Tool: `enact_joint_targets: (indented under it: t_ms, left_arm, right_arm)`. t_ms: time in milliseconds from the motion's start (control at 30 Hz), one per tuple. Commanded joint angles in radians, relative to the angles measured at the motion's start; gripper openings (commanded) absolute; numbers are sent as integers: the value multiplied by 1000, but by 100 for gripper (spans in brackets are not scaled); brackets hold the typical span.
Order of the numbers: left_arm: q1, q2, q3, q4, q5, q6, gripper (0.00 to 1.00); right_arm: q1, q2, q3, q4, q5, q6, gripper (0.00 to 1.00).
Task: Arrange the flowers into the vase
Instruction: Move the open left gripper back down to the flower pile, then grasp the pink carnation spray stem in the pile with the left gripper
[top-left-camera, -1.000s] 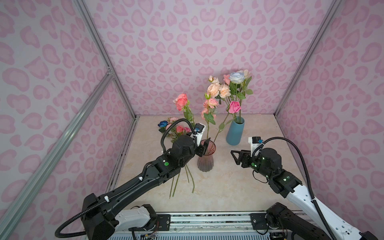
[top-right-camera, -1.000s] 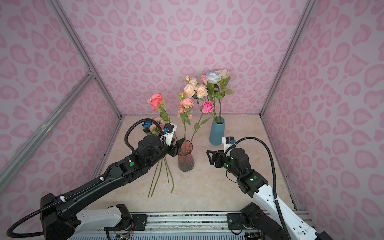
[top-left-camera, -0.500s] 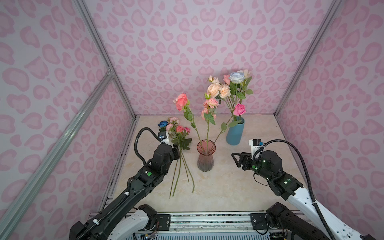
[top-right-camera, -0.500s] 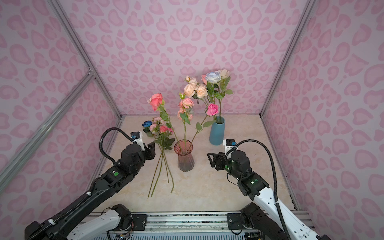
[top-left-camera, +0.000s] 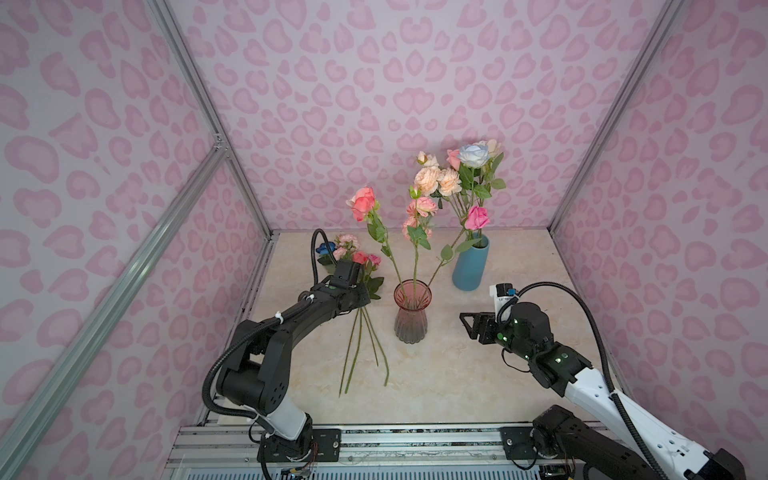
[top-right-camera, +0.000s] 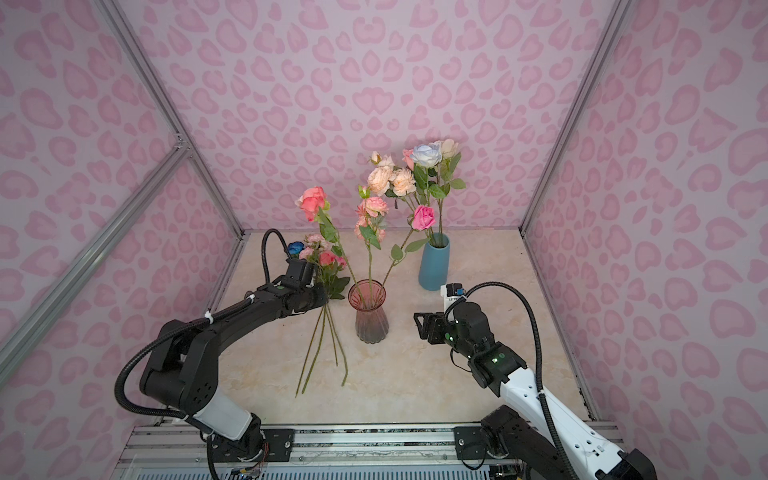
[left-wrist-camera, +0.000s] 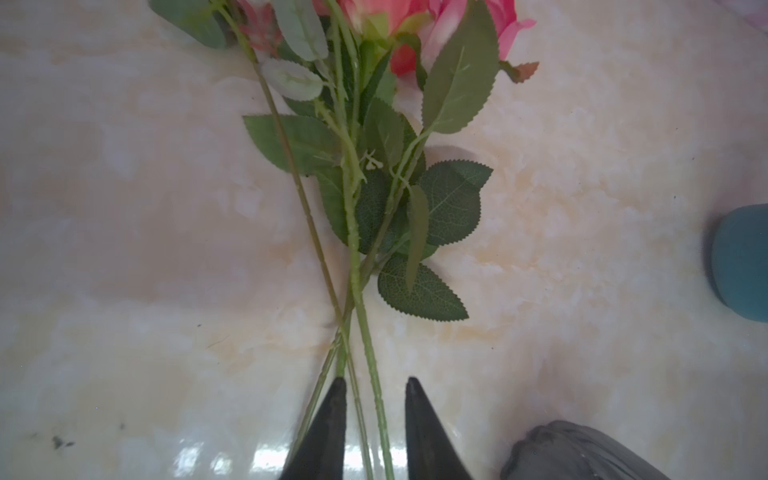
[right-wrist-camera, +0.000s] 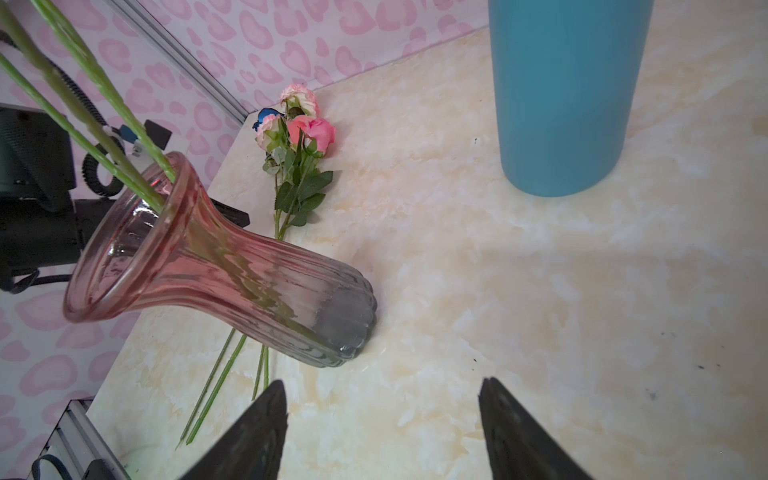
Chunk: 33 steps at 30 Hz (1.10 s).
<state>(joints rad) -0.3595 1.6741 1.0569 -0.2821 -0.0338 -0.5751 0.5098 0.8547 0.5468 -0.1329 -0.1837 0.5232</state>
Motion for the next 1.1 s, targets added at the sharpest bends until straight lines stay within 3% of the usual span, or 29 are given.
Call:
enact_joint_targets:
  t_ms: [0, 233, 700, 1067]
  left_arm:
    - [2, 74, 54, -55, 28, -9, 26]
    - [2, 138, 67, -56, 3, -1, 26]
    - [2, 162, 75, -32, 17, 24, 11]
    - [0, -16, 22, -55, 29, 29, 4]
  right_arm:
    - [-6, 4, -7, 13, 11, -28, 74]
    - [-16, 28, -14, 41, -1, -25, 74]
    - [-17, 41, -13, 50, -11, -19, 74]
    - [-18, 23, -6, 38, -15, -6, 73]
